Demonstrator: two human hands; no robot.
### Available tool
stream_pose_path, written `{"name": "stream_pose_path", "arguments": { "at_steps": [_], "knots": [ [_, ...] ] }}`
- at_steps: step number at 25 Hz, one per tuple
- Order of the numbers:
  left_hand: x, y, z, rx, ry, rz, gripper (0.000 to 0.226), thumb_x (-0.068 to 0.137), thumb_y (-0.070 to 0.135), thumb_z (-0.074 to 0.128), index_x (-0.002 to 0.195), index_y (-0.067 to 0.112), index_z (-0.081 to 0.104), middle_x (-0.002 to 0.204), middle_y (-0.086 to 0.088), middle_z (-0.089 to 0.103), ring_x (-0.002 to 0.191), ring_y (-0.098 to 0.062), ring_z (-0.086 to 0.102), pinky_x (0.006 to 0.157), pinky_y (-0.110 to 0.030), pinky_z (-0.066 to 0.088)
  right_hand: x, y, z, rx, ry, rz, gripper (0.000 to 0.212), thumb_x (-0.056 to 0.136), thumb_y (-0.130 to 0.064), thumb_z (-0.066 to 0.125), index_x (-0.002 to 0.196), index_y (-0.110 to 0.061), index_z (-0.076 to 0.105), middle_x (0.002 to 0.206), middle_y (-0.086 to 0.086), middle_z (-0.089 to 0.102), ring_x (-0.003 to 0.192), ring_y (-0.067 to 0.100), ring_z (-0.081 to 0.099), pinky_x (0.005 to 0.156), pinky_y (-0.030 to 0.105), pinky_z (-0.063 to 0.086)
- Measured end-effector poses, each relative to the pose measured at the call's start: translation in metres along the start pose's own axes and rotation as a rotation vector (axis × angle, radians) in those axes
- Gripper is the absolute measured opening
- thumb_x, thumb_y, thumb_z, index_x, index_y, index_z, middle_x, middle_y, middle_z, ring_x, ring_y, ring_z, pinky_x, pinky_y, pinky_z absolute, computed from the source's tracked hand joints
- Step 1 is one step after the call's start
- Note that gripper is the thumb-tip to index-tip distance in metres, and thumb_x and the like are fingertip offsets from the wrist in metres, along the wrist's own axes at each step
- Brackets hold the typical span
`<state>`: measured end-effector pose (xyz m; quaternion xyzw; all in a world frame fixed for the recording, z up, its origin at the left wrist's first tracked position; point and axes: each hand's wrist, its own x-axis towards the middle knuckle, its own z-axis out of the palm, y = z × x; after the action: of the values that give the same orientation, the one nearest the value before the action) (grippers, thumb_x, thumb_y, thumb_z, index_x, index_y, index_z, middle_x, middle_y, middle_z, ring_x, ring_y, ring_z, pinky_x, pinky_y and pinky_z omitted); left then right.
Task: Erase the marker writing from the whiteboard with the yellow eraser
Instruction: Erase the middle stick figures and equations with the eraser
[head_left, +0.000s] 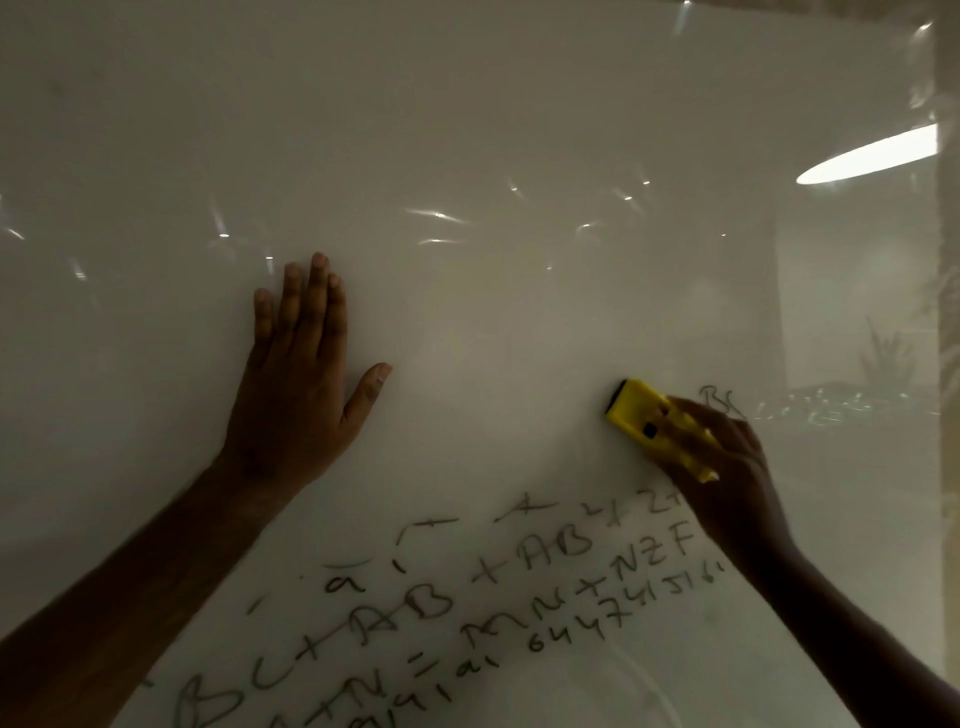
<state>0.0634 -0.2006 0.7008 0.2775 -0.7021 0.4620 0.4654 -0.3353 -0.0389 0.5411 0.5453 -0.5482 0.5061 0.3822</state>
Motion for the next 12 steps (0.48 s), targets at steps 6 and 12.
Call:
{"name": "stream_pose_path", "arguments": {
  "at_steps": [6,12],
  "knots": [
    [0.006,0.019,0.003,0.003,0.008,0.007,0.092,0.110,0.061,0.032,0.169,-0.008,0.014,0.179,-0.028,0.008,0.167,-0.046,0.009,0.137,-0.054,0.000,0.036,-0.043,0.017,0.072,0.059,-0.042,0.040,0.099,-0.042,0.062,0.135,-0.025,0.070,0.150,0.002,0.058,0.119,0.016,0.047,0.093,0.047,0.051],
    [0.008,0.020,0.006,0.018,0.004,0.021,0.093,0.109,0.060,0.032,0.169,-0.009,0.014,0.179,-0.028,0.008,0.167,-0.045,0.010,0.137,-0.055,0.002,-0.025,-0.004,0.012,-0.030,-0.050,-0.158,0.039,0.099,-0.043,0.062,0.137,-0.036,0.066,0.155,-0.006,0.054,0.118,0.026,0.057,0.091,0.052,0.051]
  ]
}}
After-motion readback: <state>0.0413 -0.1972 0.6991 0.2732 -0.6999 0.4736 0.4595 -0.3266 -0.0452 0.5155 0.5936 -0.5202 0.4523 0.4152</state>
